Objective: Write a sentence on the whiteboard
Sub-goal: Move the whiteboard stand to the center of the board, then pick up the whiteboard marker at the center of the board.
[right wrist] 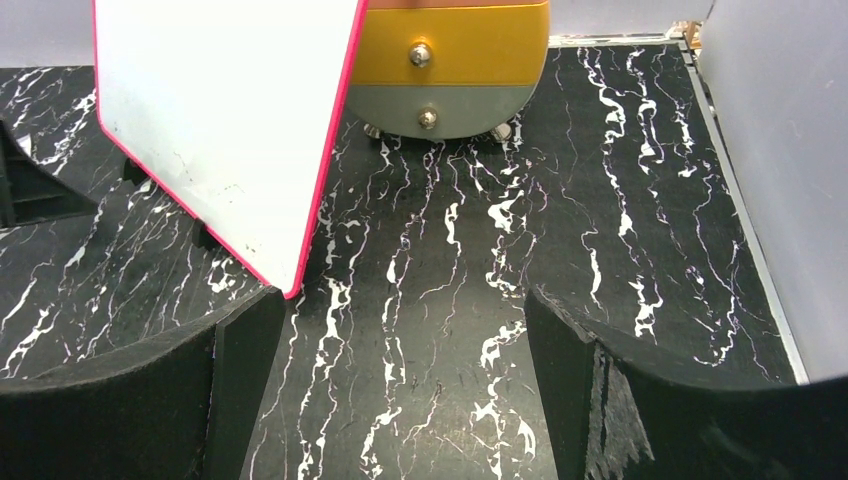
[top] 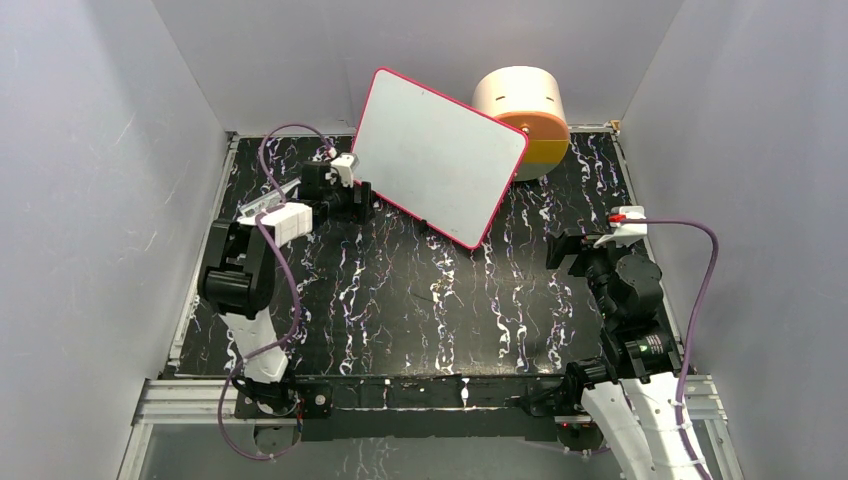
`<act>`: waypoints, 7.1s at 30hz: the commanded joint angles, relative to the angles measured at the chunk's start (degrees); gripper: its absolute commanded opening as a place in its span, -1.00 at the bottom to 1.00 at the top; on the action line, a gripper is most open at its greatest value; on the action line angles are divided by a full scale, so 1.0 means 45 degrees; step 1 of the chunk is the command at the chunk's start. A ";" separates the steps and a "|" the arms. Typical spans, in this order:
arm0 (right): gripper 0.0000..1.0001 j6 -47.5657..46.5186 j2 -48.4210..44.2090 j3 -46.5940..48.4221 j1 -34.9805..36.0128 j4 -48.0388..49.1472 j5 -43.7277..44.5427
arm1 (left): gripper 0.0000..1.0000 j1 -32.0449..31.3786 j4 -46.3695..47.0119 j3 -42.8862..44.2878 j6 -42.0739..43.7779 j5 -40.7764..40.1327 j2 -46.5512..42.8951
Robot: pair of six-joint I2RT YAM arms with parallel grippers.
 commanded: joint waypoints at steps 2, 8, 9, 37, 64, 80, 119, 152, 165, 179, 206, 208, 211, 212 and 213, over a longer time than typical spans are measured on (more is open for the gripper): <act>0.97 -0.0150 0.0037 0.0280 0.0102 0.0661 -0.0234 | 0.55 0.0224 0.1611 0.0717 0.1567 0.0960 0.0683; 0.97 -0.0207 0.0067 0.0261 0.0125 0.0686 -0.0090 | 0.33 0.0214 0.2317 0.1191 0.2342 0.1241 0.1719; 0.97 -0.0237 0.0069 0.0250 0.0121 0.0717 -0.0023 | 0.32 0.0209 0.2349 0.1292 0.2431 0.1340 0.1877; 0.97 -0.0445 -0.0264 0.0084 0.0227 0.1022 0.0118 | -1.00 -0.1005 0.3357 0.0100 0.2788 0.1148 0.1801; 0.97 -0.0172 -0.0914 0.0072 0.0568 0.0941 -0.0149 | -1.00 -0.5975 0.2984 -0.5672 -0.6704 -0.7688 -0.2687; 0.97 -0.0111 -0.1136 0.0072 0.0758 0.0869 -0.0063 | -1.00 -0.8800 0.0195 -0.5251 -1.1943 -1.0578 -0.2649; 0.97 -0.0301 -0.0934 0.0084 0.1036 0.0863 0.0440 | 0.87 -1.0900 -0.7412 -0.2196 -1.1953 -1.3758 -0.5737; 0.97 -0.0651 -0.0998 0.0024 0.1038 0.0822 0.0209 | 0.95 0.3326 -0.5902 -0.0954 -0.3384 -0.5231 -0.7317; 0.97 -0.0755 -0.1330 -0.0111 0.1097 0.1032 -0.0127 | 0.71 0.4281 -0.5800 0.1658 -0.1788 -0.4080 -0.1628; 0.97 -0.0833 -0.1122 -0.0128 0.1129 0.1186 -0.0297 | 0.02 0.4272 -0.6778 0.3896 -0.0746 -0.3212 0.1254; 0.97 -0.0850 -0.1212 -0.0129 0.1129 0.1265 -0.0377 | -0.94 0.3569 -0.8078 0.3366 -0.1170 -0.3971 0.1249; 0.97 -0.0830 -0.1238 -0.0131 0.1127 0.1257 -0.0348 | -1.00 0.3568 -0.8066 0.3044 -0.1449 -0.3854 0.0752; 0.97 -0.0808 -0.1278 -0.0131 0.1126 0.1219 -0.0414 | -1.00 0.3568 -0.8103 0.2549 -0.1815 -0.3849 0.0093; 0.97 -0.0813 -0.1278 -0.0116 0.1135 0.1213 -0.0439 | -1.00 0.3578 -0.8112 0.2384 -0.1978 -0.3849 -0.0123; 0.97 -0.0814 -0.1262 -0.0107 0.1131 0.1181 -0.0459 | -1.00 0.3579 -0.8088 0.2259 -0.2152 -0.3849 -0.0370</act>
